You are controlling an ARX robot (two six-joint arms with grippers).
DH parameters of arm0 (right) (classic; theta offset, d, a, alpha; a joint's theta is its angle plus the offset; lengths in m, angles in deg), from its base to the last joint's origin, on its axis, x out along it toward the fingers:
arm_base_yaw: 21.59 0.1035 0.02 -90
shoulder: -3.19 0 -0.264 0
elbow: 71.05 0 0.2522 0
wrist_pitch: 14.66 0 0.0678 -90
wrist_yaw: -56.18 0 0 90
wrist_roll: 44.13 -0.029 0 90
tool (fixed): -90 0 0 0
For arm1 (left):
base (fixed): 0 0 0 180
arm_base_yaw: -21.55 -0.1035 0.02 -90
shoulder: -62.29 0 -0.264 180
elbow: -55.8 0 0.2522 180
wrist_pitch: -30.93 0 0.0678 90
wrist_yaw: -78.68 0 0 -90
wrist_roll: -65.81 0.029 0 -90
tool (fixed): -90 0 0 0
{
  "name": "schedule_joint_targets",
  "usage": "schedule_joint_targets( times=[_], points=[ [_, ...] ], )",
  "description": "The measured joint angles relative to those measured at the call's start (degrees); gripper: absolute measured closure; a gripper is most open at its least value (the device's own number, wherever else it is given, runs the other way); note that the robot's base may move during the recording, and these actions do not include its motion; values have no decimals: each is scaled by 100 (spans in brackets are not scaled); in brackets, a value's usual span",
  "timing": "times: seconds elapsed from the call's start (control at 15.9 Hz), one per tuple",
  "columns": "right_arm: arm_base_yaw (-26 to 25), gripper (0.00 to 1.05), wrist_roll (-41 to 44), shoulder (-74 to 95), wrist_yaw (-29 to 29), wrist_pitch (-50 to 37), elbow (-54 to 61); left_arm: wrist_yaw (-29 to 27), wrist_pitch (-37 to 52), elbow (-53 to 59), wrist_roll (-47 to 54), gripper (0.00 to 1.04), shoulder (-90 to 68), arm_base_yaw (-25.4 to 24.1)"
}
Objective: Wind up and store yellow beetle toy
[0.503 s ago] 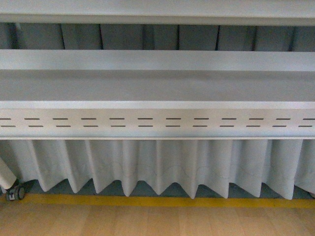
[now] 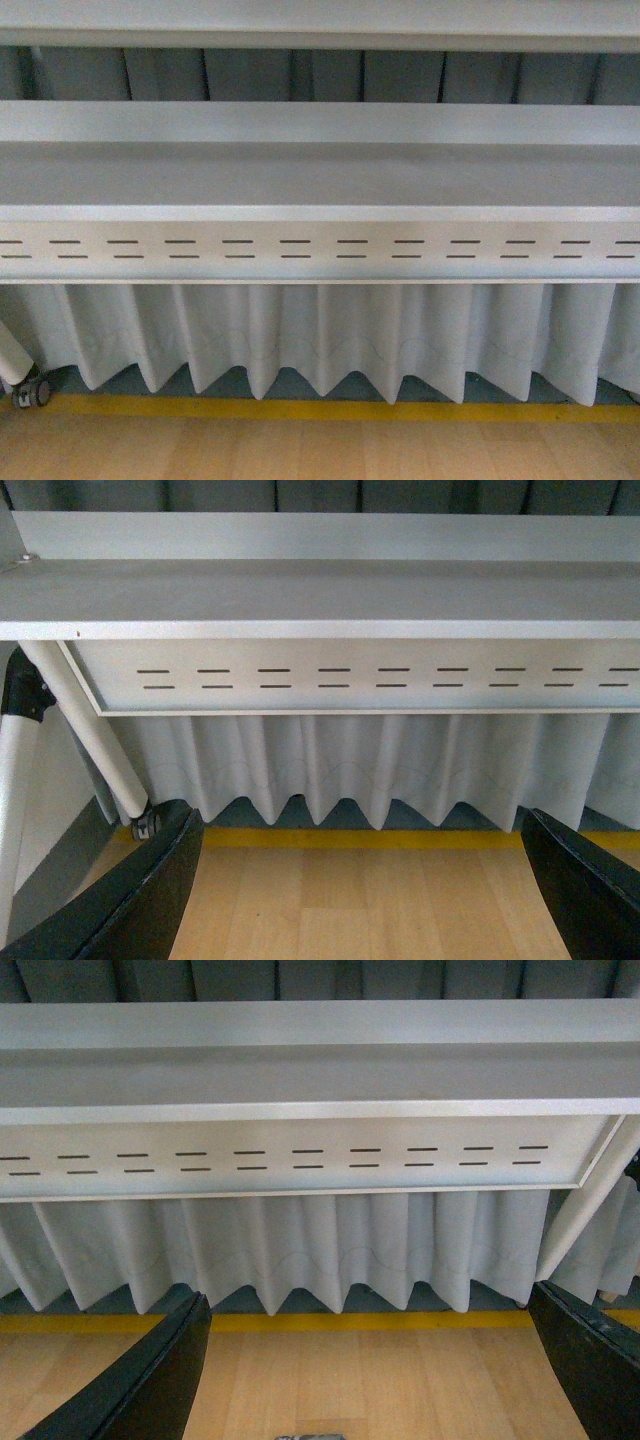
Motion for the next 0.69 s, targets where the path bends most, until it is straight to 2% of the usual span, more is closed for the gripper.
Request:
schedule_joint_targets(
  times=[0.69],
  points=[
    [0, 7, 0, 0, 0, 0, 0, 0, 0, 0, 0, 7, 2, 0]
  ],
)
